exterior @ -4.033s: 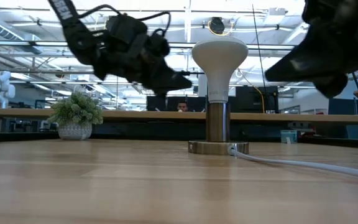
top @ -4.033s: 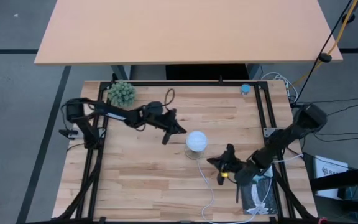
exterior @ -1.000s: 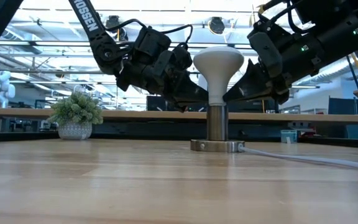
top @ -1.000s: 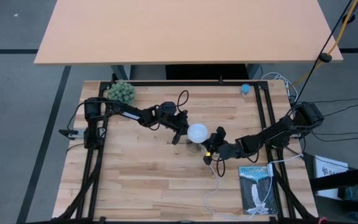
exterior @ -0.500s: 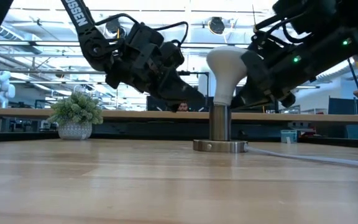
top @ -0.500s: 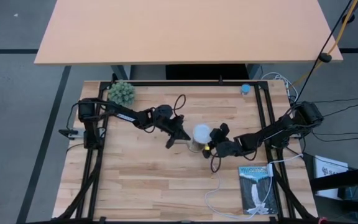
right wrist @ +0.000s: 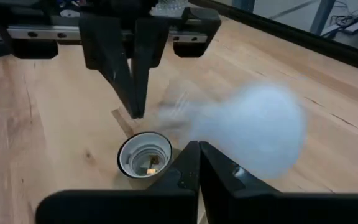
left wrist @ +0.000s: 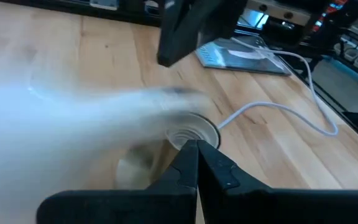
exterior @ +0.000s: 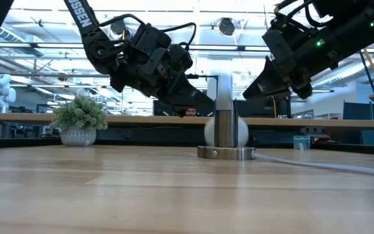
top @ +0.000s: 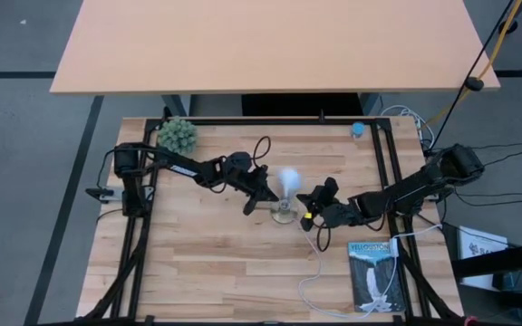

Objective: Screw lightbulb
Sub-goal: Remove the light bulb from the lamp

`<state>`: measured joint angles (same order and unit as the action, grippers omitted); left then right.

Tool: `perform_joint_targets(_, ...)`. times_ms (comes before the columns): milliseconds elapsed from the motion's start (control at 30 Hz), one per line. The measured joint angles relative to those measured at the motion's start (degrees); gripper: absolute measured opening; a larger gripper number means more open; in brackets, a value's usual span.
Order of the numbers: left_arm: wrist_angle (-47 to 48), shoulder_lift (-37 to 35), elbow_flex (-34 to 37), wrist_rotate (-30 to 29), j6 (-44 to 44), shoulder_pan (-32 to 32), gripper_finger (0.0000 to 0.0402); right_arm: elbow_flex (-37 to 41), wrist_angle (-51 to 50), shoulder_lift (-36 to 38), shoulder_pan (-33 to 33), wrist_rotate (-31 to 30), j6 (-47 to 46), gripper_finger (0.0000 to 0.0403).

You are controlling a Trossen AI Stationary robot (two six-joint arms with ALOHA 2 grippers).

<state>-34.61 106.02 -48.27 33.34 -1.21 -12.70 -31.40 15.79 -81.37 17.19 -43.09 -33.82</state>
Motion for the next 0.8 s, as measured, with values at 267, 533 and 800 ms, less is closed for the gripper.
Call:
perform_joint_targets(267,0.78,0.0,0.0,0.0,-0.02,-0.02,0.0,0.0,-3.1,0.07,0.03,2.7,-2.03,0.0)
perform_joint_targets(533,1.46,0.0,0.0,0.04,-0.11,-0.93,0.0,0.0,-8.68,0.48,1.68,2.82,-7.23,0.0)
perform_joint_targets(800,1.54,0.0,-0.02,0.07,-0.17,-2.07,0.0,0.0,-9.26,0.48,2.05,2.63,-7.52,0.0)
